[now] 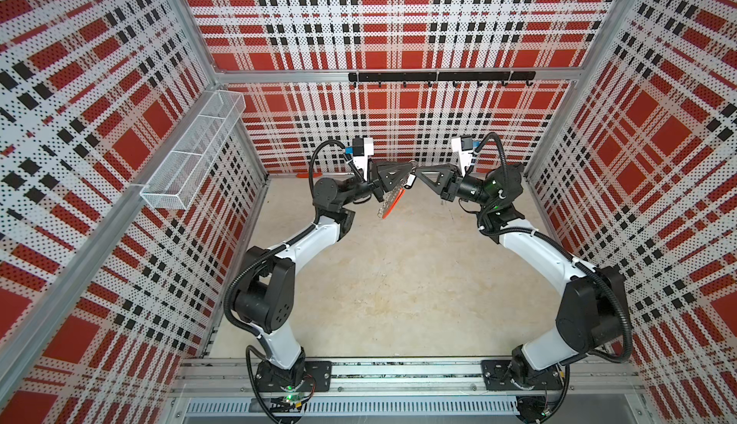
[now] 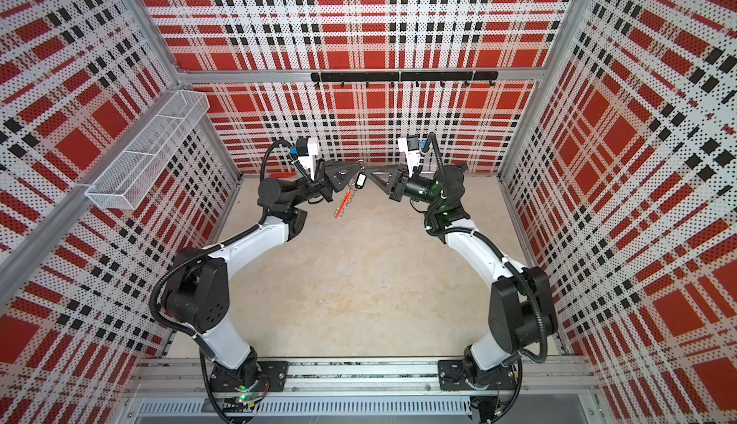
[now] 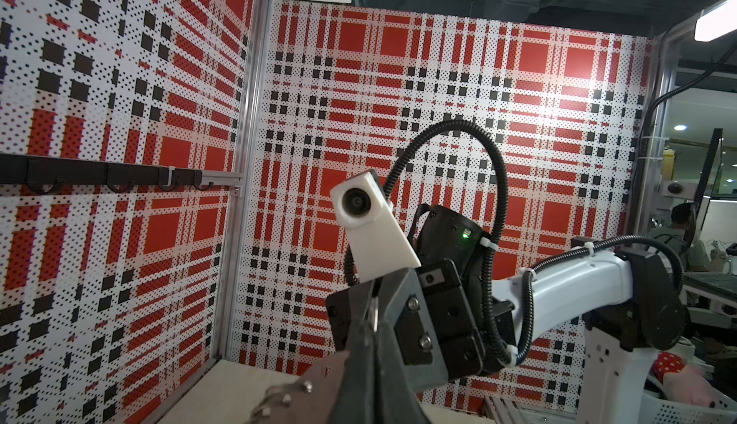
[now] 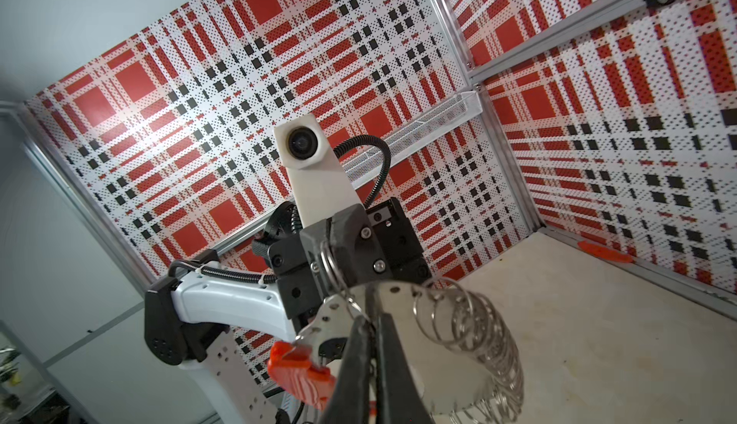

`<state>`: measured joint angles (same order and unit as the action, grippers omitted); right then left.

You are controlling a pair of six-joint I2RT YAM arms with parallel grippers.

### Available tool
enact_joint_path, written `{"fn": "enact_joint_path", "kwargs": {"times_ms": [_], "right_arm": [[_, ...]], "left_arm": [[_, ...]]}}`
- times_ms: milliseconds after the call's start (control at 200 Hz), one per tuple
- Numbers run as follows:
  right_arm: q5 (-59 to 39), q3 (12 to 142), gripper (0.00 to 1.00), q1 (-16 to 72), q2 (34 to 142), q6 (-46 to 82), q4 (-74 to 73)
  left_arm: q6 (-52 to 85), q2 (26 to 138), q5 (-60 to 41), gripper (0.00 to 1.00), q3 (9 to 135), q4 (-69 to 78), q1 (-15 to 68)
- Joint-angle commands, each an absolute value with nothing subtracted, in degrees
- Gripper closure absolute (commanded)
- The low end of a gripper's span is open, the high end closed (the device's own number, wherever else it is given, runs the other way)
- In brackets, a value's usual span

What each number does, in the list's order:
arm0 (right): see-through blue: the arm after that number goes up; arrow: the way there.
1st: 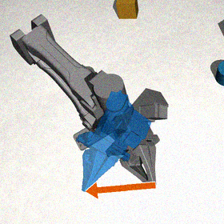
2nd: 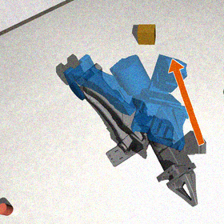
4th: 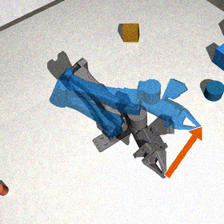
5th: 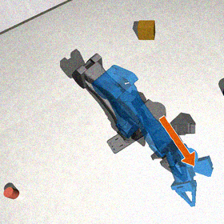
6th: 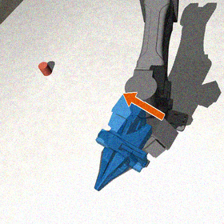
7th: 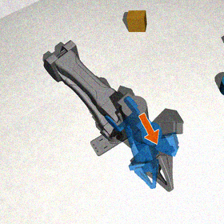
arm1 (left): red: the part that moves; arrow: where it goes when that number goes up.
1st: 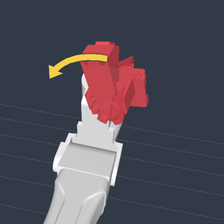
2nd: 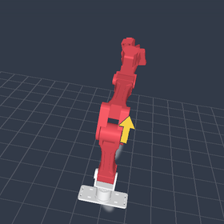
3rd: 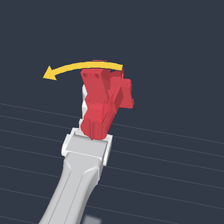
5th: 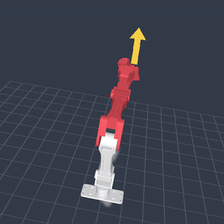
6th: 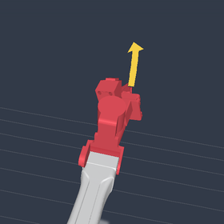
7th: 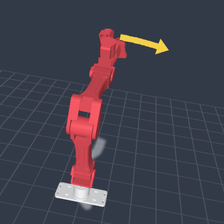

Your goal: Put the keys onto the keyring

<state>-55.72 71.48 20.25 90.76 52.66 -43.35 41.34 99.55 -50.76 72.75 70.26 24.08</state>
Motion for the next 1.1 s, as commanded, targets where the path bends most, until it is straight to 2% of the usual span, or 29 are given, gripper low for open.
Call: {"fn": "enact_joint_path", "kwargs": {"times_ms": [0, 95, 246, 361, 511, 737, 862, 1097], "right_arm": [[-60.01, 73.58, 0.95, 21.05, 93.95, 57.73, -43.31], [-61.1, 74.81, 0.94, 21.63, 94.74, 57.32, -41.1], [-62.25, 77.84, 0.86, 22.69, 95.65, 54.08, -34.43], [-61.7, 77.67, 0.72, 22.76, 94.9, 53.58, -33.92], [-58.88, 75.73, 0.62, 21.4, 92.94, 52.41, -32.73], [-53.72, 69.17, 0.58, 17.52, 86.04, 45.29, -27.82], [-51.27, 69.09, 0.55, 17.5, 83.14, 38.09, -20.12], [-48.64, 68.29, 0.52, 18.83, 80.33, 29.63, -16.77]], "left_arm": [[41.32, 99.34, -53.07, 1.0, 72.54, 78.81, 24.85], [41.35, 99.49, -53.61, 1.0, 72.33, 79.53, 25.12], [42.56, 100.58, -54.43, 1.0, 72.6, 80.65, 25.46], [44.53, 101.16, -54.67, 1.0, 72.77, 82.33, 25.35], [46.08, 101.16, -54.87, 1.0, 72.73, 83.21, 24.8], [47.28, 100.64, -55.04, 1.0, 72.36, 83.52, 24.05], [47.41, 100.59, -54.94, 1.0, 72.16, 83.63, 23.97], [48.12, 100.98, -54.69, 1.0, 72.51, 83.89, 23.99]]}}
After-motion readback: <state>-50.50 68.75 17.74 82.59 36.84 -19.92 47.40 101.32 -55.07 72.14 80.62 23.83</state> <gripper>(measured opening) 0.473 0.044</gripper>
